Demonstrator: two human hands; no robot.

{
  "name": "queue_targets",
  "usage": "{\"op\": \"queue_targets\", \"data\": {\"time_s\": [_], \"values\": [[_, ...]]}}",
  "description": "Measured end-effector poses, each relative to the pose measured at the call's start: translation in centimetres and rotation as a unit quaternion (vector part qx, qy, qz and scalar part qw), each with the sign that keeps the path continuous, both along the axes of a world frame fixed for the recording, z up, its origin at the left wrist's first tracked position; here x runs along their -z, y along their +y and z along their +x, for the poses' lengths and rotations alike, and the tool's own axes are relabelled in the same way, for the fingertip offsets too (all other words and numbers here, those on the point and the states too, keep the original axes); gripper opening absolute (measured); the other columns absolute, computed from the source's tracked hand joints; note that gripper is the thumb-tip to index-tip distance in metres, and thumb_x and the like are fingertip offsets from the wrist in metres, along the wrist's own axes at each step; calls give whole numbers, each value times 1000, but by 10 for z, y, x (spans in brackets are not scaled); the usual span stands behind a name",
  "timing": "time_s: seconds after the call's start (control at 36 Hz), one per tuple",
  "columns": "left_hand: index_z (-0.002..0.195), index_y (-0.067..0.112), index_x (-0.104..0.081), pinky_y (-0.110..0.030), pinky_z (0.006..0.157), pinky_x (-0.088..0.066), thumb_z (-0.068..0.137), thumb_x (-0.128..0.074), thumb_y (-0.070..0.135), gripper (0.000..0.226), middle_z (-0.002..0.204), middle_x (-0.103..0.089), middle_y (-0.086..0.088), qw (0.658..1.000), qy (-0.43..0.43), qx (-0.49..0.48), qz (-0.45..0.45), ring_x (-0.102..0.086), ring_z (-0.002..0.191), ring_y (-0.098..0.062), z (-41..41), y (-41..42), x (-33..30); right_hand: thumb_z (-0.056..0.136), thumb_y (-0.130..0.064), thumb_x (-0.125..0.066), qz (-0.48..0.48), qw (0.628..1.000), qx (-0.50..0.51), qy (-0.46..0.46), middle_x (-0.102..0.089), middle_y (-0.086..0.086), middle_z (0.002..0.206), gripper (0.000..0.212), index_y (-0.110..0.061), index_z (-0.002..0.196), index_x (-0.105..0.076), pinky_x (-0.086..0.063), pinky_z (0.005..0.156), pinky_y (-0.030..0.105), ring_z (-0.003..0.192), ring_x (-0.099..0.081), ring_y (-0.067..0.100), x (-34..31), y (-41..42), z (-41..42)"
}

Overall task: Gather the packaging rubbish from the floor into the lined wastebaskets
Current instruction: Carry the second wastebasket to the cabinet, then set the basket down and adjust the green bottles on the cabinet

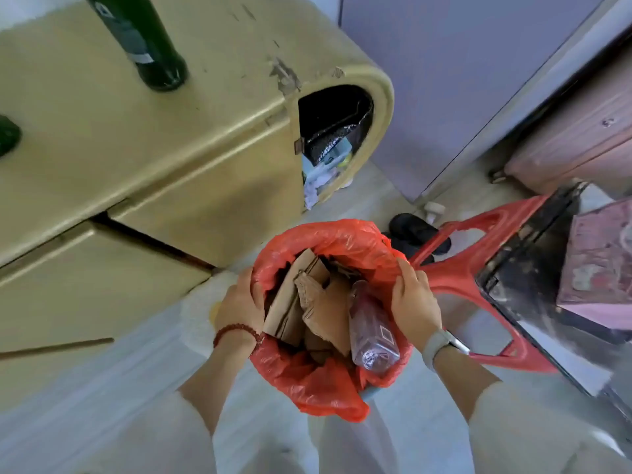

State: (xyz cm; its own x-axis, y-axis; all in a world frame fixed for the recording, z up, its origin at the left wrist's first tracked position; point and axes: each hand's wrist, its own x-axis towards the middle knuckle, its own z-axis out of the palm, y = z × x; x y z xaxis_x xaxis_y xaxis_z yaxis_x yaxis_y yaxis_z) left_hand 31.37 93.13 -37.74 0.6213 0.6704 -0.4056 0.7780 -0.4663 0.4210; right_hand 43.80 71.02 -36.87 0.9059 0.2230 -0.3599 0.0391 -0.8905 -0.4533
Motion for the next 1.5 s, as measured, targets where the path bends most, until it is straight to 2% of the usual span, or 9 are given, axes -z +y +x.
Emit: {"op": "queue_targets", "data": {"time_s": [0.11,0.42,0.67,0.78,0.94,1.11,1.25,1.33,1.5], "values": [[139,18,-34,-39,87,-43,96,-35,21,43,121,-56,-19,1000,-4,2,-22,-54,108,-34,52,20,67,98,-18,-33,-20,1000,-5,6,-47,14,119,47,-26,143,-27,-48,79,49,95,-55,45,73,20,54],[143,11,-27,-39,85,-42,96,-35,11,47,117,-55,-25,997,61,50,-20,-55,102,-37,115,58,235,93,-6,-37,-118,988,-80,59,-44,16,119,62,-24,148,-15,-44,82,45,106,-54,40,251,58,125],[147,16,-11,-39,88,-39,91,-43,10,64,127,-41,-24,996,83,7,-40,-51,105,-38,128,64,274,87,-6,-41,-83,992,-63,64,-40,18,124,66,-20,147,-17,-43,90,54,112,-48,42,294,79,140],[147,17,-3,-39,90,-42,89,-48,11,74,132,-42,-21,991,103,-1,-84,-52,109,-35,129,68,276,89,-6,-40,-90,990,-65,85,-40,19,130,64,-15,147,-14,-40,96,47,119,-45,40,287,84,140],[146,30,-3,-44,98,-42,88,-47,16,74,145,-23,-20,986,120,20,-111,-41,122,-38,132,62,237,90,-5,-39,-119,982,-101,107,-37,15,136,58,-13,145,-21,-34,99,41,120,-41,38,241,89,129],[140,18,-33,-34,99,-37,92,-45,15,49,132,-40,-15,994,53,35,-92,-44,120,-28,137,56,135,94,-10,-38,-50,982,-140,113,-47,15,134,37,-9,130,-48,-32,101,32,122,-45,31,158,112,119],[133,11,-44,-22,102,-28,92,-46,14,41,132,-45,-12,996,-46,33,-65,-42,124,-22,126,66,24,87,-6,-35,49,982,-183,27,-68,15,92,35,0,100,-67,-43,66,23,83,-66,28,49,147,109],[129,11,-48,-16,97,-28,92,-48,13,37,130,-48,-8,994,-94,-9,-52,-45,121,-19,109,77,-38,94,-8,-38,88,975,-195,65,-65,8,110,31,-8,115,-61,-31,73,14,101,-59,24,-13,167,100],[123,14,-52,-33,100,-40,91,-49,13,32,126,-51,-4,977,-164,-131,-38,-50,115,-18,66,104,-129,96,-8,-41,194,948,-234,93,-62,8,118,28,-7,118,-58,-30,81,9,110,-54,20,-118,216,86]]}}
